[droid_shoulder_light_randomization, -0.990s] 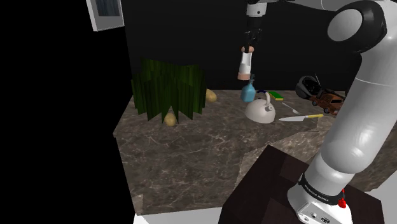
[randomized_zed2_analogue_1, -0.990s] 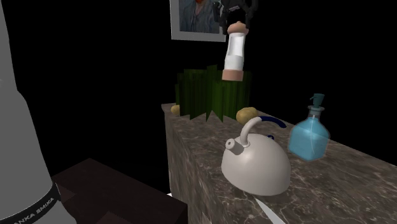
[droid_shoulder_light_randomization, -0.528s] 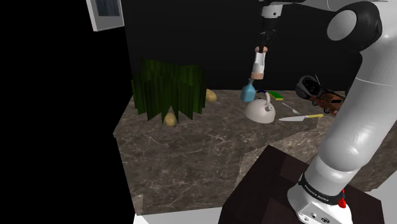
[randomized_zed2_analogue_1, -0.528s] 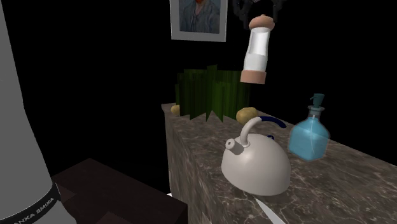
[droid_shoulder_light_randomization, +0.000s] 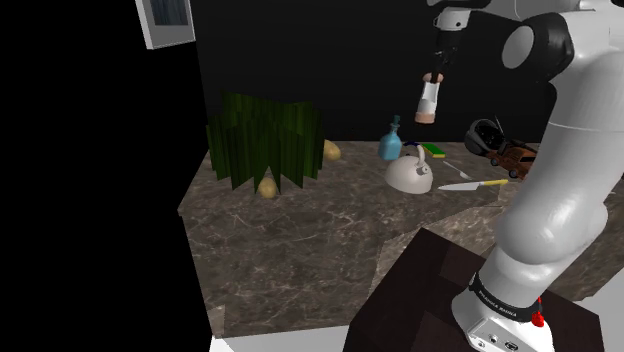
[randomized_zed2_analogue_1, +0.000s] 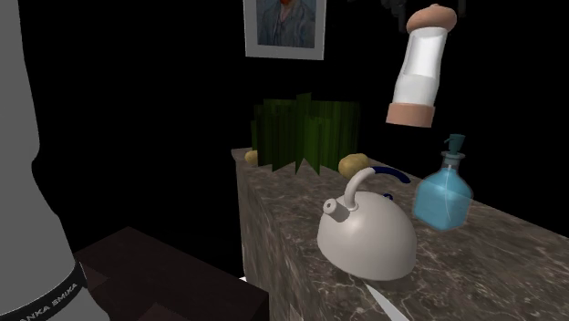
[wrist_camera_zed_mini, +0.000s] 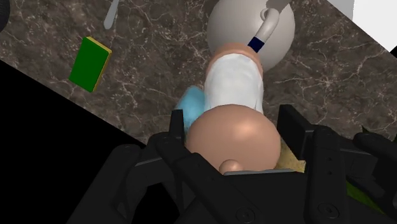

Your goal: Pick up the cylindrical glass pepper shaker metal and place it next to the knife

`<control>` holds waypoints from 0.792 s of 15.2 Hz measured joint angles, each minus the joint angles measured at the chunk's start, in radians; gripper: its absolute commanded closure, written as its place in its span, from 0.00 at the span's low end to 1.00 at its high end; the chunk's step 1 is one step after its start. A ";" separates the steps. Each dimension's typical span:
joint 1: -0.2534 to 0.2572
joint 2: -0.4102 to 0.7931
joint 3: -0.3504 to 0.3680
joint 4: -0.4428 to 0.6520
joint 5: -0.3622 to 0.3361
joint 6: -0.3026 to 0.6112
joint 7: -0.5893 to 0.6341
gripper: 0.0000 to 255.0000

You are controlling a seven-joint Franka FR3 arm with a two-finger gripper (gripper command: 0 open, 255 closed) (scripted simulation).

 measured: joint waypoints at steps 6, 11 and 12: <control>-0.129 0.118 -0.051 0.144 0.082 -0.027 -0.157 1.00; -0.207 0.185 -0.068 0.211 0.128 -0.028 -0.236 1.00; -0.204 0.179 -0.068 0.191 0.125 -0.013 -0.236 1.00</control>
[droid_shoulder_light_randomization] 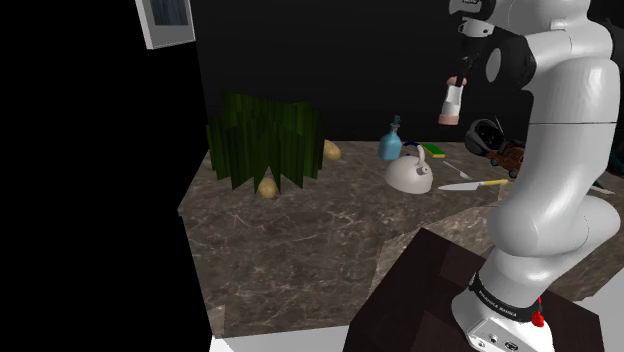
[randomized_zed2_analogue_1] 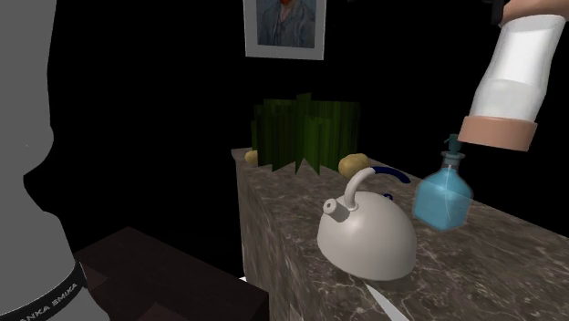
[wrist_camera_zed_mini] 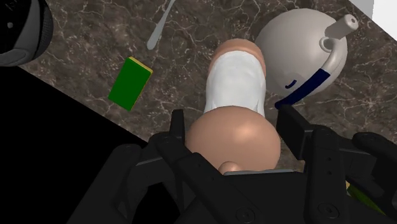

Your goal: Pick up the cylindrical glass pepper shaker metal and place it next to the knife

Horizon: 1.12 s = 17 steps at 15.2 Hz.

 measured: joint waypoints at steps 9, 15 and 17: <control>0.035 -0.054 0.001 -0.198 -0.029 0.147 0.014 1.00; 0.049 -0.078 0.002 -0.311 -0.041 0.239 0.023 1.00; 0.053 -0.082 0.003 -0.343 -0.044 0.266 0.026 1.00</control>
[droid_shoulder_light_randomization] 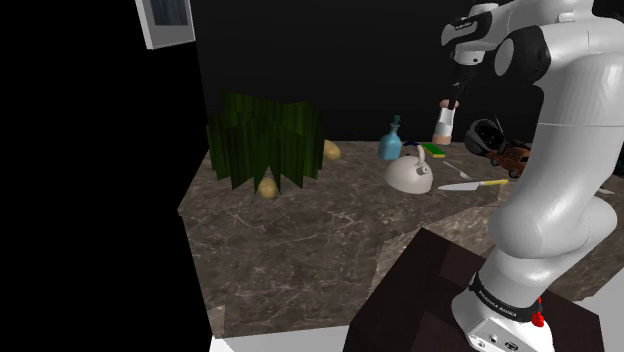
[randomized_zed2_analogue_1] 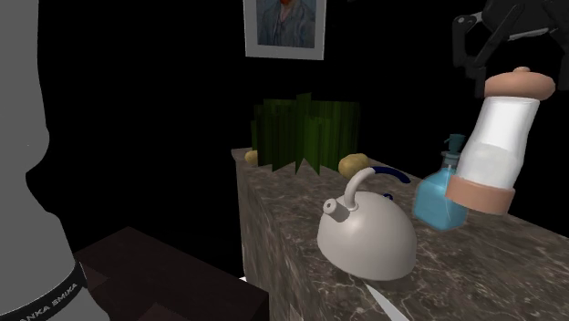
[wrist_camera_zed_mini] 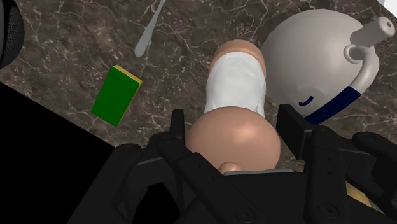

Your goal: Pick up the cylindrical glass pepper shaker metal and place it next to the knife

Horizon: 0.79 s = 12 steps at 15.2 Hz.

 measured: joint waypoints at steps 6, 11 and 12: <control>0.005 0.000 0.002 -0.080 -0.001 0.080 0.005 1.00; 0.010 0.001 0.005 -0.150 0.000 0.150 0.008 1.00; 0.010 0.003 0.005 -0.160 0.000 0.161 0.008 1.00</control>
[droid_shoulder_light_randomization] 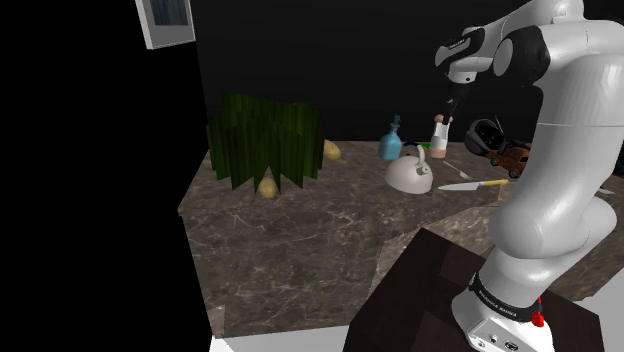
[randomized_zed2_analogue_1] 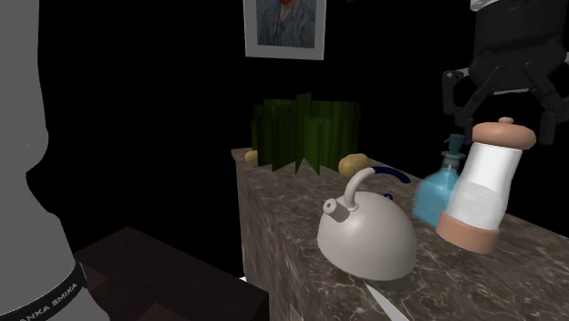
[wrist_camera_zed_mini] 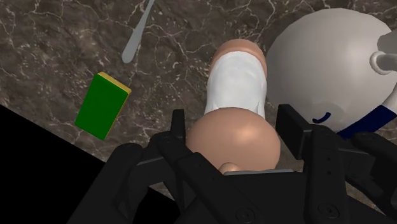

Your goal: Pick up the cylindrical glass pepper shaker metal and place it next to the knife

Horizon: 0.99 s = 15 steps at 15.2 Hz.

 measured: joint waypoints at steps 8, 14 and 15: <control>0.001 0.021 0.006 -0.081 0.011 0.099 0.002 1.00; -0.004 0.042 0.010 -0.138 0.023 0.175 -0.006 1.00; -0.004 0.045 0.011 -0.150 0.025 0.189 -0.007 1.00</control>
